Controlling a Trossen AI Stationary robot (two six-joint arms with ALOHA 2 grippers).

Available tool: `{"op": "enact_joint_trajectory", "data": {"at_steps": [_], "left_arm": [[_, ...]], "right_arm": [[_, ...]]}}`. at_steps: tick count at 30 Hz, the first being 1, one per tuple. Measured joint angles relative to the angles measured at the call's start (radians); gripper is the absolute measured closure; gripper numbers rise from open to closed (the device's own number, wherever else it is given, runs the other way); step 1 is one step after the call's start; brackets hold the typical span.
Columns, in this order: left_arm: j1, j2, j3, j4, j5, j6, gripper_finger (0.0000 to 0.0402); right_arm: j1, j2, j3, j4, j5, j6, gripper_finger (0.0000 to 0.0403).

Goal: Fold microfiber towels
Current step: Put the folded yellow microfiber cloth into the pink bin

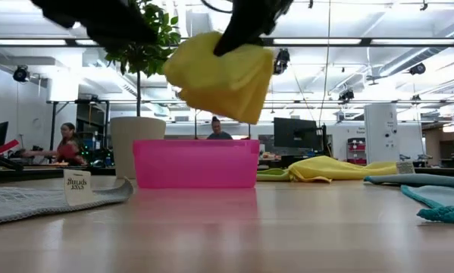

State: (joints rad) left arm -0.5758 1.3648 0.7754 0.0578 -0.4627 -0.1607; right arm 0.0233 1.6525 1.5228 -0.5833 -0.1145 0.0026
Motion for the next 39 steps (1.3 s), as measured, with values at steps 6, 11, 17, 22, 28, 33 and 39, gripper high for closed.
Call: {"op": "enact_joint_trajectory", "data": {"at_steps": [6, 11, 17, 22, 28, 33, 39], "left_arm": [[0.0, -0.11, -0.034, 0.002, -0.022, 0.062, 0.0301], [0.0, -0.212, -0.074, 0.005, -0.086, 0.066, 0.0301], [0.0, -0.303, -0.1, 0.021, -0.15, 0.12, 0.0301], [0.0, -0.345, -0.139, 0.101, -0.167, 0.171, 0.0301], [0.0, -0.353, -0.144, 0.111, -0.183, 0.175, 0.0301], [0.003, -0.353, -0.144, 0.117, -0.206, 0.174, 0.0301], [0.007, -0.353, -0.144, 0.119, -0.208, 0.174, 0.0301]], "right_arm": [[-0.092, 0.099, 0.104, -0.053, -0.136, -0.308, 0.039], [-0.149, 0.17, 0.159, -0.067, -0.266, -0.473, 0.039], [-0.219, 0.243, 0.194, -0.071, -0.597, -0.537, 0.039], [-0.267, 0.299, 0.211, -0.071, -0.646, -0.558, 0.039], [-0.296, 0.363, 0.24, -0.127, -0.641, -0.607, 0.039], [-0.297, 0.38, 0.241, -0.15, -0.576, -0.655, 0.039], [-0.297, 0.38, 0.24, -0.143, -0.541, -0.687, 0.039]]}}
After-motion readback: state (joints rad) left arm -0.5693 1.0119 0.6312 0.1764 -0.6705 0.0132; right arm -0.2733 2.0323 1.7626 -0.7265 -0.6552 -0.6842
